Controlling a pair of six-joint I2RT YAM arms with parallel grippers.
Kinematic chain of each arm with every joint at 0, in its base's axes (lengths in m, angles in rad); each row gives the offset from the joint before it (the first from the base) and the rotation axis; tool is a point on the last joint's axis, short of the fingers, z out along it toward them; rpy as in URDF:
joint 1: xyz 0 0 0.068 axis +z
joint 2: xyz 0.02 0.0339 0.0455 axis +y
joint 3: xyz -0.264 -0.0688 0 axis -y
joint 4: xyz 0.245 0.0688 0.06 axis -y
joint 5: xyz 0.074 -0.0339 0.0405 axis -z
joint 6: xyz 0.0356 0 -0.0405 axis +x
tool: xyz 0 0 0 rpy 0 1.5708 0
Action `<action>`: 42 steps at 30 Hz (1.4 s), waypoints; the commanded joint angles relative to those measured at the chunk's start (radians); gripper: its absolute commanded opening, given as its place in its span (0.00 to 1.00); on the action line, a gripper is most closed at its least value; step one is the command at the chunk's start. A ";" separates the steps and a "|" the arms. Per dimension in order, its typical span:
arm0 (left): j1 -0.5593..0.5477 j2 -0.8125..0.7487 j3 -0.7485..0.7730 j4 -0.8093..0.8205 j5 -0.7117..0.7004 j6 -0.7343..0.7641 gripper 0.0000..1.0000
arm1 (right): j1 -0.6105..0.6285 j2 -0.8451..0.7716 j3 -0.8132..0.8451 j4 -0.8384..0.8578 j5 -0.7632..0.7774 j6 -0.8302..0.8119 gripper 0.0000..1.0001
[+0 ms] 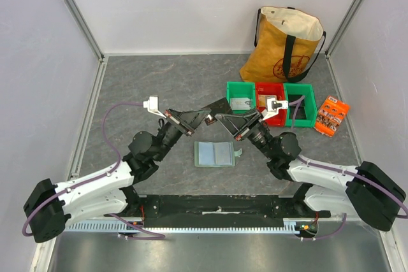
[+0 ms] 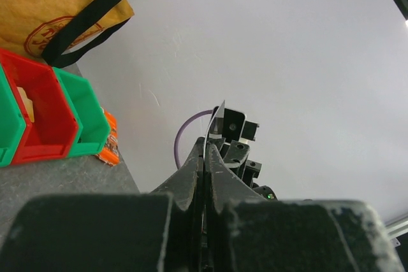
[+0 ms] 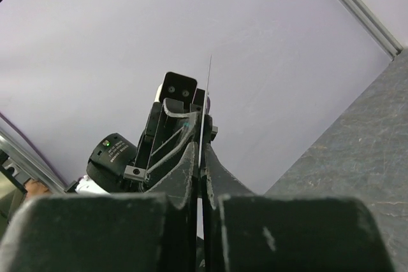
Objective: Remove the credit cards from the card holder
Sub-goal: Place the credit card in the storage box.
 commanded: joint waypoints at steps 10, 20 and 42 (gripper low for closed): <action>0.011 -0.079 0.002 -0.105 -0.020 0.062 0.65 | -0.020 -0.144 -0.013 -0.164 0.158 -0.047 0.00; 0.442 -0.125 0.215 -0.728 0.418 0.253 0.80 | -0.344 -0.396 0.002 -0.736 0.132 0.020 0.00; 0.615 -0.189 0.240 -1.082 0.498 0.751 0.87 | -1.115 0.015 0.121 -0.837 -0.107 -0.055 0.00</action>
